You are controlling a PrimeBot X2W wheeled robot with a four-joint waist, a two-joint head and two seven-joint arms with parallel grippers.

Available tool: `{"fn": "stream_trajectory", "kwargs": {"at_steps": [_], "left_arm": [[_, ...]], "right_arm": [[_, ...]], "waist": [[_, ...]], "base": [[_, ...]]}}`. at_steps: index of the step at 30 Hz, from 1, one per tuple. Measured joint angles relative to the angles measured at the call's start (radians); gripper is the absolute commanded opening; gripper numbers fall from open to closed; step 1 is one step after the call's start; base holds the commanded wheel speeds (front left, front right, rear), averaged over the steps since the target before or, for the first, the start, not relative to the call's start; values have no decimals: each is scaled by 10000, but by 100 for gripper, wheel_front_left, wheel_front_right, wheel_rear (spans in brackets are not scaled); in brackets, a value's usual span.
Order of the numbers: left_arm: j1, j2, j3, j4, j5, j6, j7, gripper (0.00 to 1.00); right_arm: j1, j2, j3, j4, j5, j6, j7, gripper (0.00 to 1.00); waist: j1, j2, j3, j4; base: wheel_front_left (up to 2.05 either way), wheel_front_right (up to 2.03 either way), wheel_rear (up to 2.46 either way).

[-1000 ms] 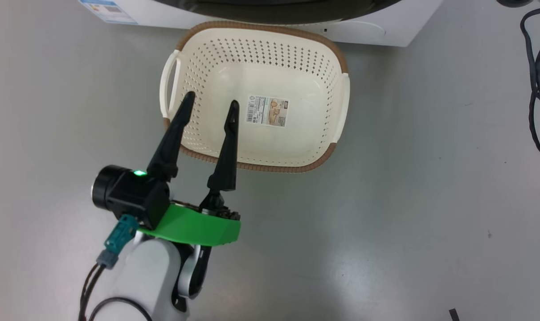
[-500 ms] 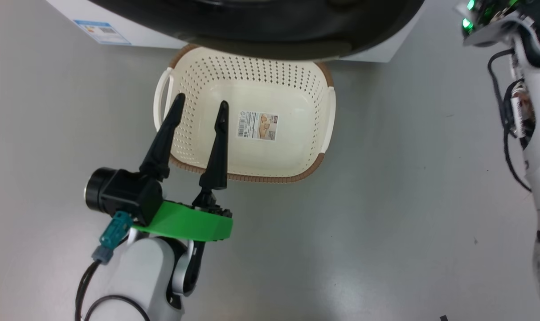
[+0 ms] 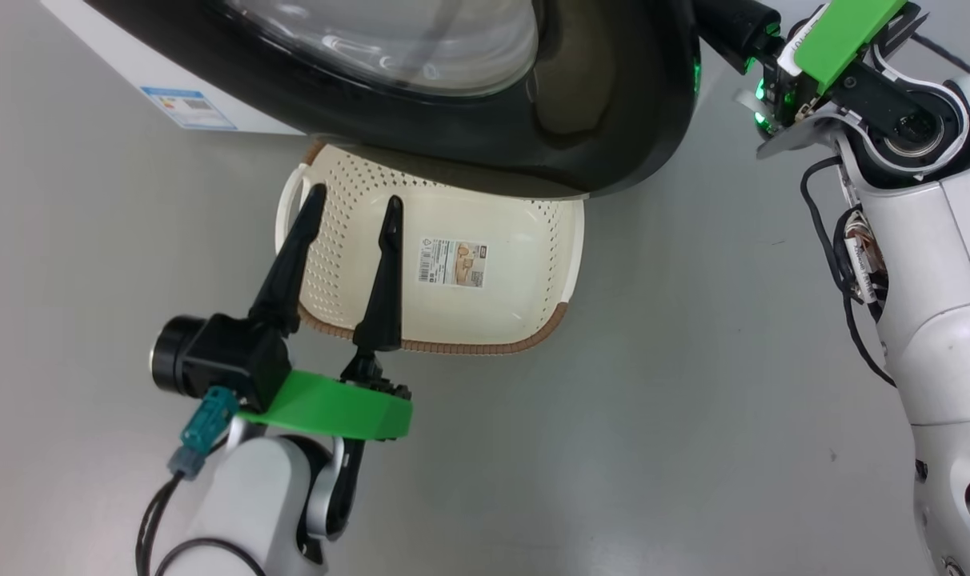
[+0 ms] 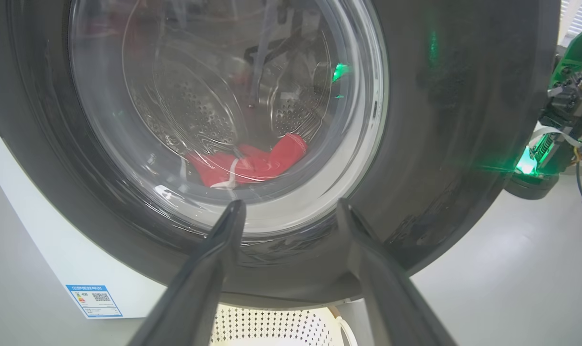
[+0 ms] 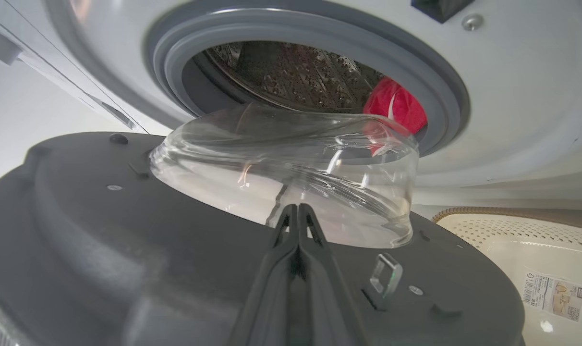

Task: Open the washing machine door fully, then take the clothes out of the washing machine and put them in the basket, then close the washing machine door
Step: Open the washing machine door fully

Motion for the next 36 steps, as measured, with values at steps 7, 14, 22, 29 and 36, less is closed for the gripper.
{"fn": "stream_trajectory", "kwargs": {"at_steps": [7,14,22,29,36], "left_arm": [[139,0,151,-4,104,-4,0,100],[130,4,322,-58,263,-79,0,100],[116,4,579,-180,412,-79,0,100],[119,4,719,-301,587,-79,0,100],[126,4,949,-619,570,-65,-2,100]], "right_arm": [[687,-514,846,-1718,-2069,2,-1580,100],[1178,-1047,1557,-2476,-3946,2,-4174,100],[1448,-1894,2483,-2155,-6527,2,-7526,100],[1888,-1835,1990,-1588,-8847,12,-8821,100],[3015,-1131,447,-2554,-11164,15,-8905,100]], "waist": [[0,0,-53,-177],[0,0,80,-366],[0,0,165,-700],[0,0,118,-922],[0,0,122,-1015]], "base": [[0,0,0],[0,0,0],[0,0,0],[0,0,0],[0,0,0]]}}
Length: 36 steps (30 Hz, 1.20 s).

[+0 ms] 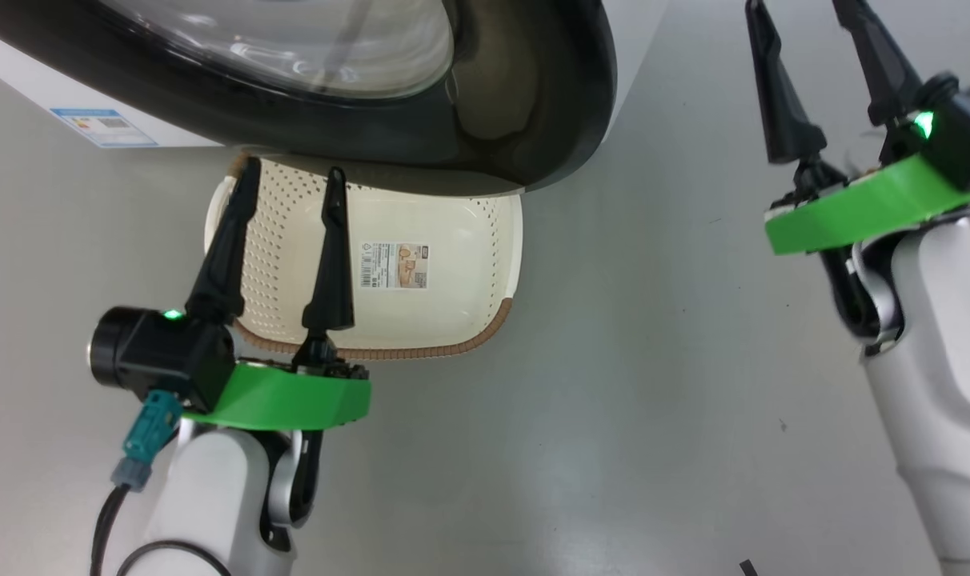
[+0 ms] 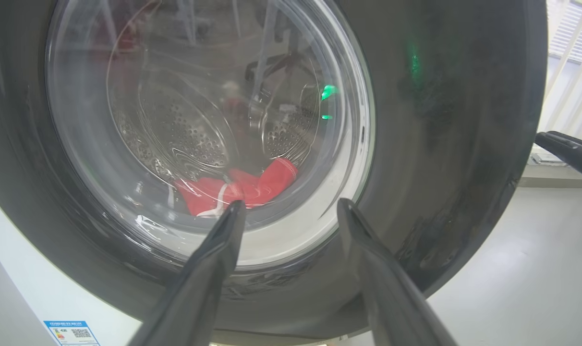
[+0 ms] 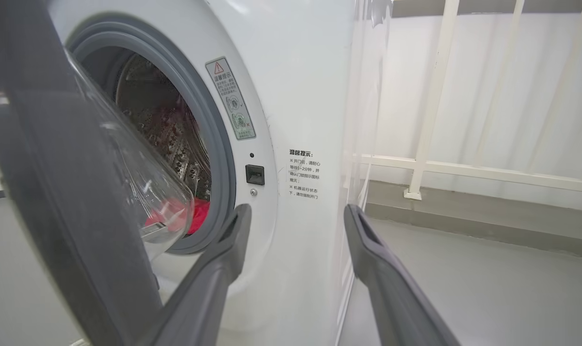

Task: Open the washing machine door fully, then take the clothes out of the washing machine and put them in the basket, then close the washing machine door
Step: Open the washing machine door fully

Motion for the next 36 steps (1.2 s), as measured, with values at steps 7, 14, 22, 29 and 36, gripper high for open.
{"fn": "stream_trajectory", "kwargs": {"at_steps": [7,14,22,29,36], "left_arm": [[11,2,42,-109,2,96,-25,100],[29,2,84,-148,19,125,-25,100],[34,0,92,-151,174,123,-25,100],[231,0,-2,-165,176,125,-25,100],[231,0,-19,-163,176,125,-25,100]], "right_arm": [[1326,619,-1026,-1246,-1087,0,-2,100],[2282,1020,-1365,-2080,-1496,0,-2,100],[2880,1244,-1569,-2403,-1733,0,-2,100],[3651,1465,-1645,-2761,-2052,0,-2,100],[3751,1480,-1659,-2976,-2065,0,-2,100]], "waist": [[0,0,13,-32],[0,0,20,-30],[0,0,-1,15],[0,0,-100,72],[0,0,-158,44]], "base": [[0,0,0],[0,0,0],[0,0,0],[0,0,0],[0,0,0]]}}
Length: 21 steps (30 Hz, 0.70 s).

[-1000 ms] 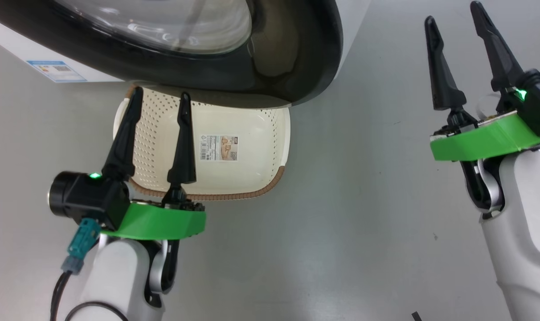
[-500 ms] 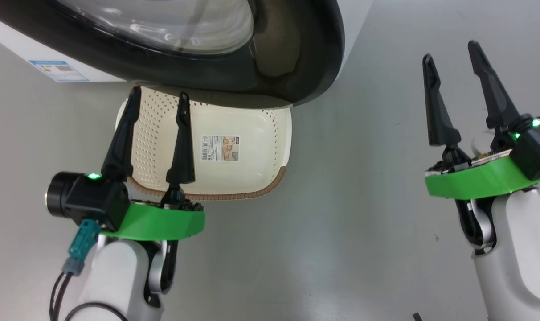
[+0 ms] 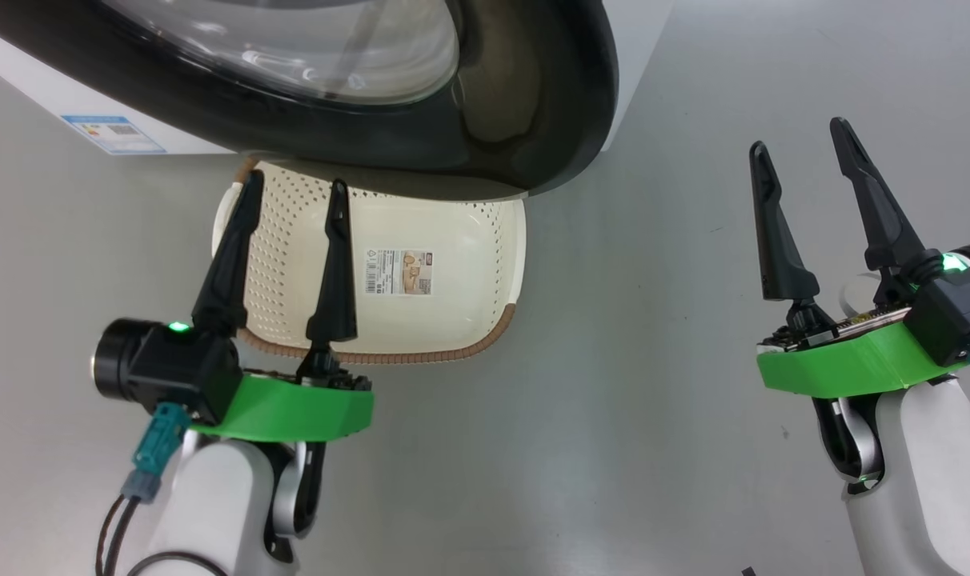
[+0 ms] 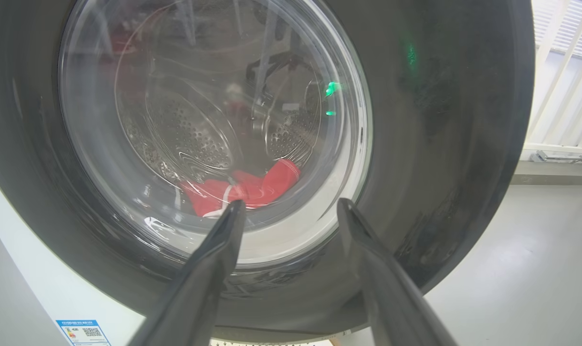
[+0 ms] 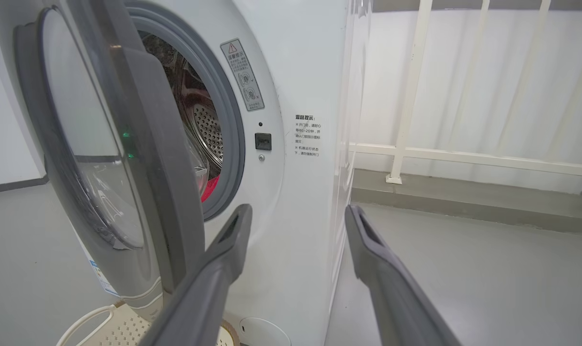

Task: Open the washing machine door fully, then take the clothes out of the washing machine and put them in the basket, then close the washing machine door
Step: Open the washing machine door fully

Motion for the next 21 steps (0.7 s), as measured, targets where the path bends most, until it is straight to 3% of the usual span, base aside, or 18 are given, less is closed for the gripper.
{"fn": "stream_trajectory", "kwargs": {"at_steps": [21], "left_arm": [[14,0,-44,38,0,-2,0,100]], "right_arm": [[229,4,4,-27,180,0,0,100]], "waist": [[0,0,-94,45]], "base": [[0,0,0]]}}
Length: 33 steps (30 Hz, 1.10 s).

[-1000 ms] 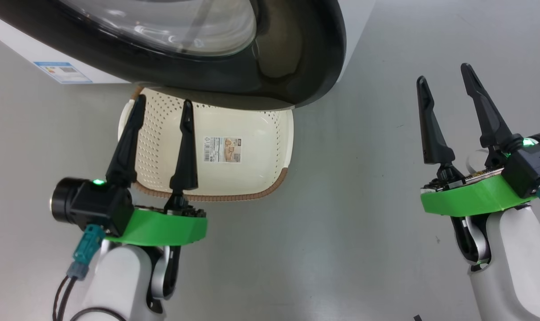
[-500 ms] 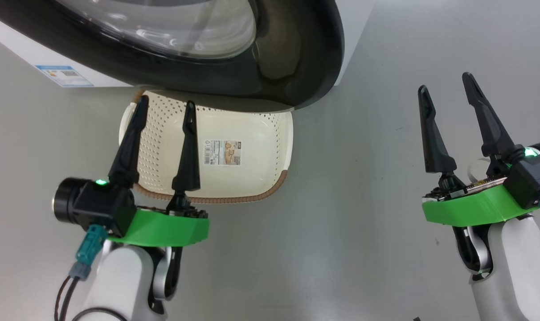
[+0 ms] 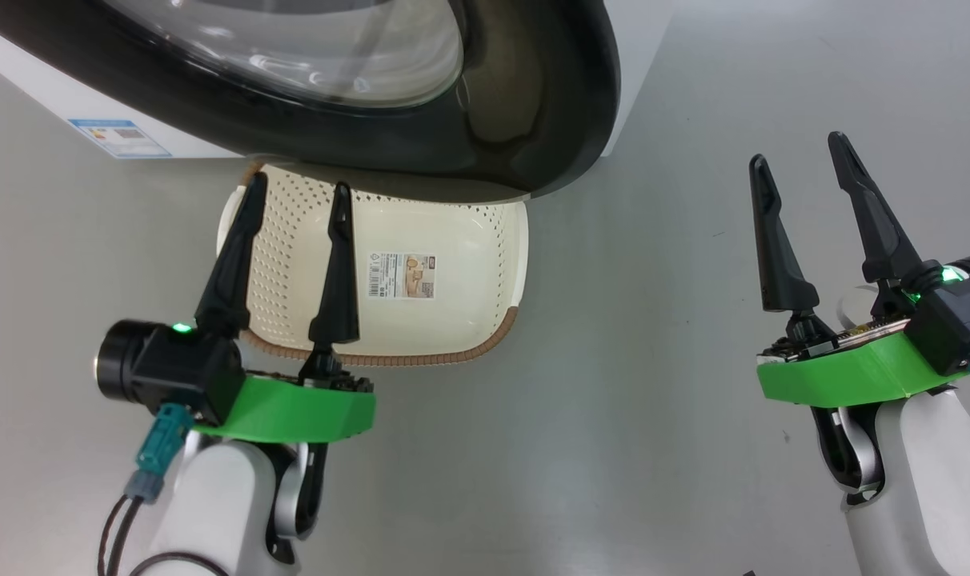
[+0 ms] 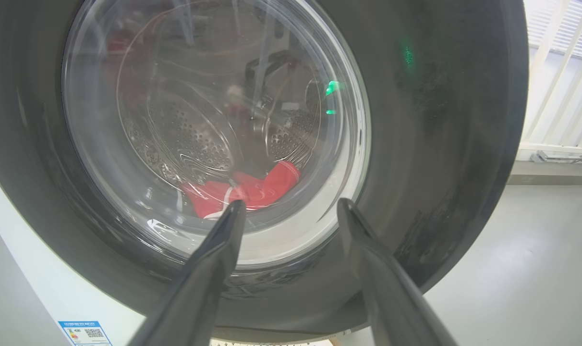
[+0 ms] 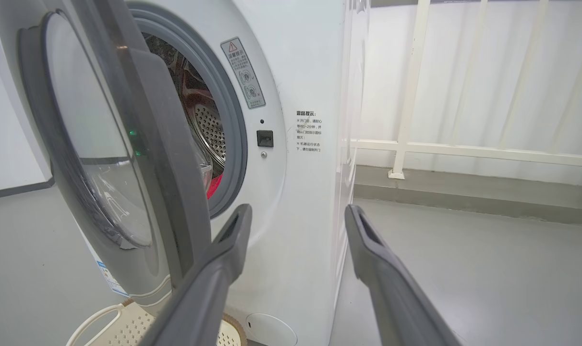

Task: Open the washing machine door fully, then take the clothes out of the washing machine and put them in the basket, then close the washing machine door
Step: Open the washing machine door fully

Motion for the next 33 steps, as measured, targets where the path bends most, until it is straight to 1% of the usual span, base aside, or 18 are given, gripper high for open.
{"fn": "stream_trajectory", "kwargs": {"at_steps": [9,10,11,12,13,14,15,22,25,29,31,33], "left_arm": [[1,0,8,-4,0,0,0,100],[1,2,6,-4,0,0,0,100],[1,2,2,-4,0,0,0,100],[1,0,0,-4,0,0,0,100],[1,0,-4,-4,0,0,0,100],[1,0,-8,-4,0,0,0,100],[1,0,-12,-4,0,0,0,100],[-1,0,-17,-8,0,0,0,100],[-2,2,-40,-4,0,0,0,100],[-4,2,-96,-2,0,0,0,100],[-4,0,-136,-4,0,0,0,100],[-6,2,-165,-4,0,0,0,100]], "right_arm": [[0,0,38,40,157,0,0,100],[0,0,44,40,157,0,0,82],[0,0,46,33,167,0,0,50],[0,0,56,23,215,0,0,45],[0,0,71,21,284,0,0,35],[-2,0,86,21,405,0,0,19],[-12,2,90,31,585,0,0,0],[-658,0,115,309,2144,0,0,0],[-1139,-15,286,493,3952,-2,0,0],[-1771,-29,1101,802,6105,-2,0,0],[-2111,-113,1429,863,7451,-2,46,0],[-2513,-238,1549,849,8884,-2,322,0]], "waist": [[0,0,79,21],[0,0,91,28],[0,0,103,35],[-1,0,113,41],[0,0,121,47],[0,0,128,53],[0,0,137,58],[0,0,196,97],[0,0,216,143],[0,0,242,212],[0,0,268,250],[0,0,317,275]], "base": [[0,0,0],[0,0,0],[0,0,0],[0,0,0],[0,0,0],[0,0,0],[0,0,0],[0,0,0],[0,0,0],[0,0,0],[0,0,0],[0,0,0]]}}
